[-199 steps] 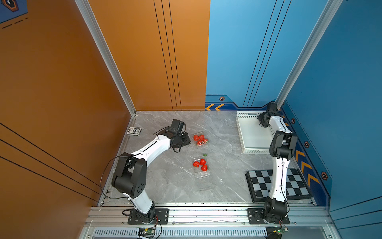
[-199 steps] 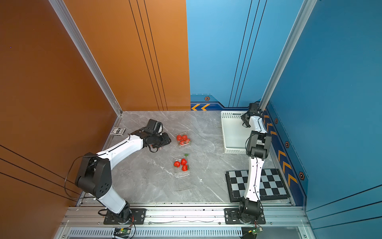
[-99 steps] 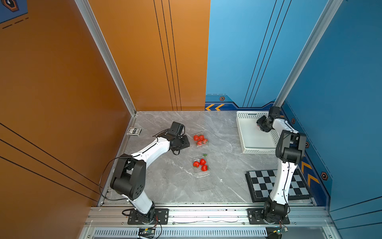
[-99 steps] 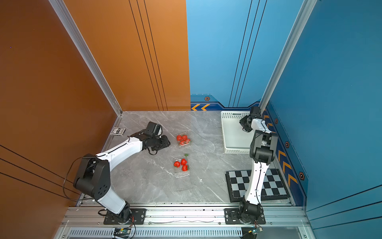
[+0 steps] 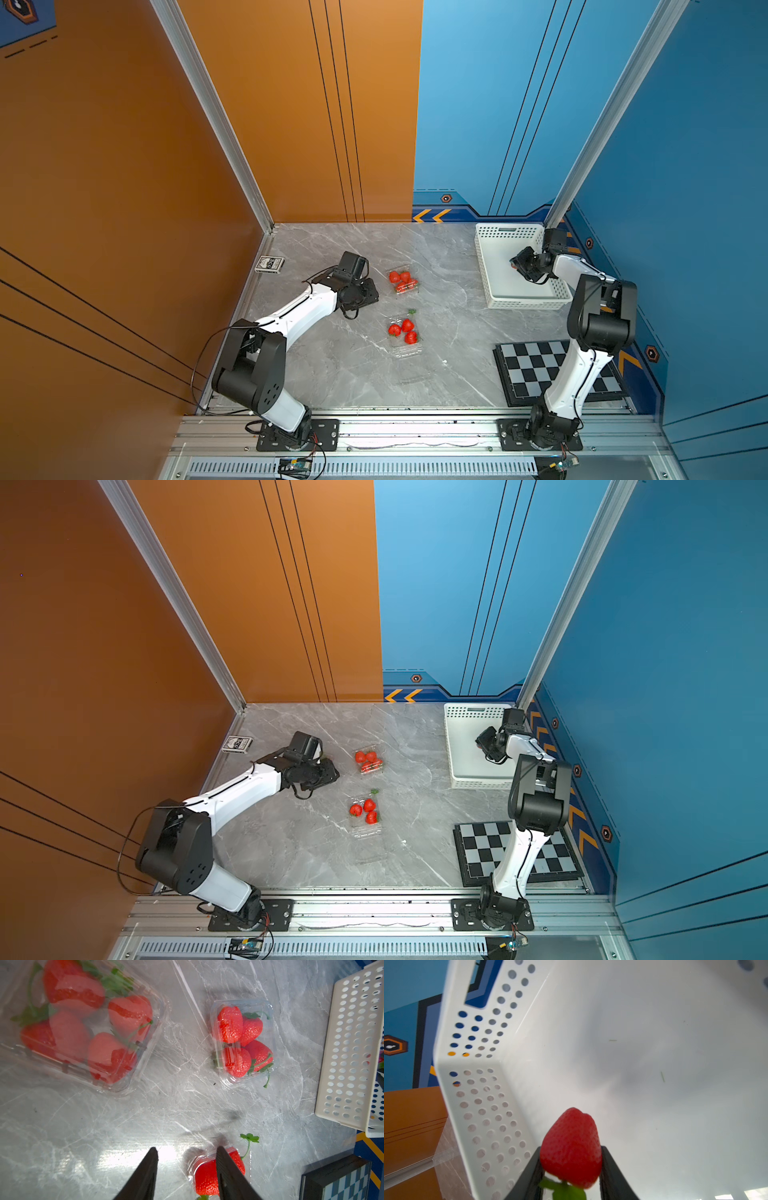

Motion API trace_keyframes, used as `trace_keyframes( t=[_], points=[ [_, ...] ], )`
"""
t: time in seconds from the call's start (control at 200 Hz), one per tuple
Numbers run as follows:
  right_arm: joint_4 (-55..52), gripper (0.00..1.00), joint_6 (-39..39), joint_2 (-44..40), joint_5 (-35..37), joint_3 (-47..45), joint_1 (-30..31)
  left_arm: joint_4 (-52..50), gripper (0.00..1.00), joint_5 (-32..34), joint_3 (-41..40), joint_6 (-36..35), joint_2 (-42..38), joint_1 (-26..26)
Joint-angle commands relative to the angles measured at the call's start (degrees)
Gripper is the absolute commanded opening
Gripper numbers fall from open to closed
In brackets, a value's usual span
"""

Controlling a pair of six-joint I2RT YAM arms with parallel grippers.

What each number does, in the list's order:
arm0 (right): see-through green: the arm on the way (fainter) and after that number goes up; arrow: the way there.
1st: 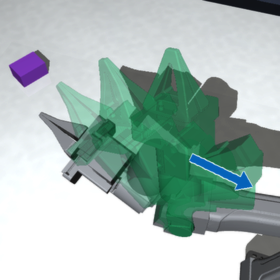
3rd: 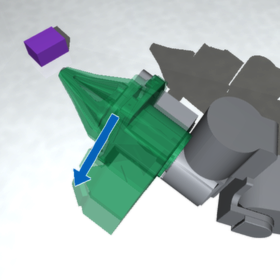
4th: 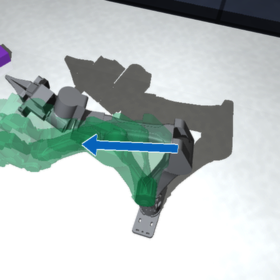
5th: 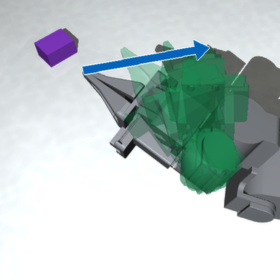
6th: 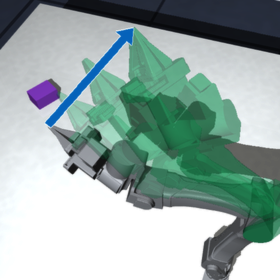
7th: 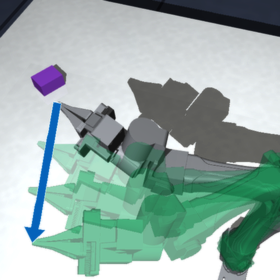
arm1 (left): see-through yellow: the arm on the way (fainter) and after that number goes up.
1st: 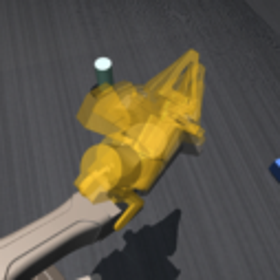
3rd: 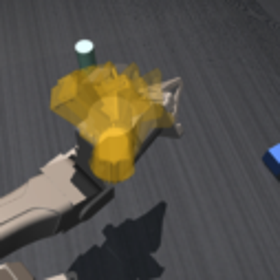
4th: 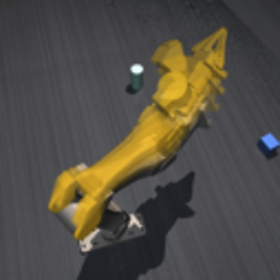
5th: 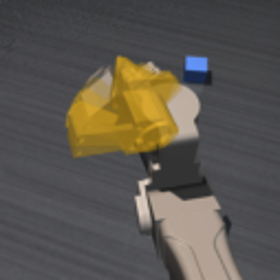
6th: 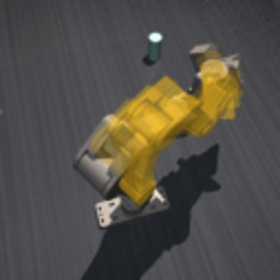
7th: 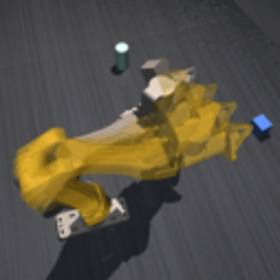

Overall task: Pack strawberries into containers
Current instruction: Pick up the strawberry from the basket, then place the strawberry in the packing box.

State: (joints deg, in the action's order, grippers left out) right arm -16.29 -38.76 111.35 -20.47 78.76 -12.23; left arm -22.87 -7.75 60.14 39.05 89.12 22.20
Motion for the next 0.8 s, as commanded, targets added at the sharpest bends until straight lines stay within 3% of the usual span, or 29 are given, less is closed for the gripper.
trace_keyframes(
  t=[0.0,0.18,0.395,0.621,0.796],
  points=[
    [-0.93,0.23,3.39,-6.53,-0.32,-3.02,1.15,0.46,0.48,0.5,-2.46,0.89,-2.15,0.6],
    [-3.81,0.24,5.3,-14.84,-1.28,-7.79,4.03,0.48,0.48,0.87,-3.71,1.14,-3.4,1.08],
    [-7.63,0.24,6.07,-24.22,-1.13,-12.54,13.32,0.76,0.48,1.24,-5.16,1.47,-4.95,1.14],
    [-9.37,0.25,2.96,-32.05,1.59,-17.37,27.97,1.08,0.48,1.45,-7.78,3.17,-6.96,0.93],
    [-9.17,0.25,-0.01,-32.66,4.66,-19.61,40.7,1.08,0.49,1.68,-10.97,4.65,-9.1,0.73]
  ],
)
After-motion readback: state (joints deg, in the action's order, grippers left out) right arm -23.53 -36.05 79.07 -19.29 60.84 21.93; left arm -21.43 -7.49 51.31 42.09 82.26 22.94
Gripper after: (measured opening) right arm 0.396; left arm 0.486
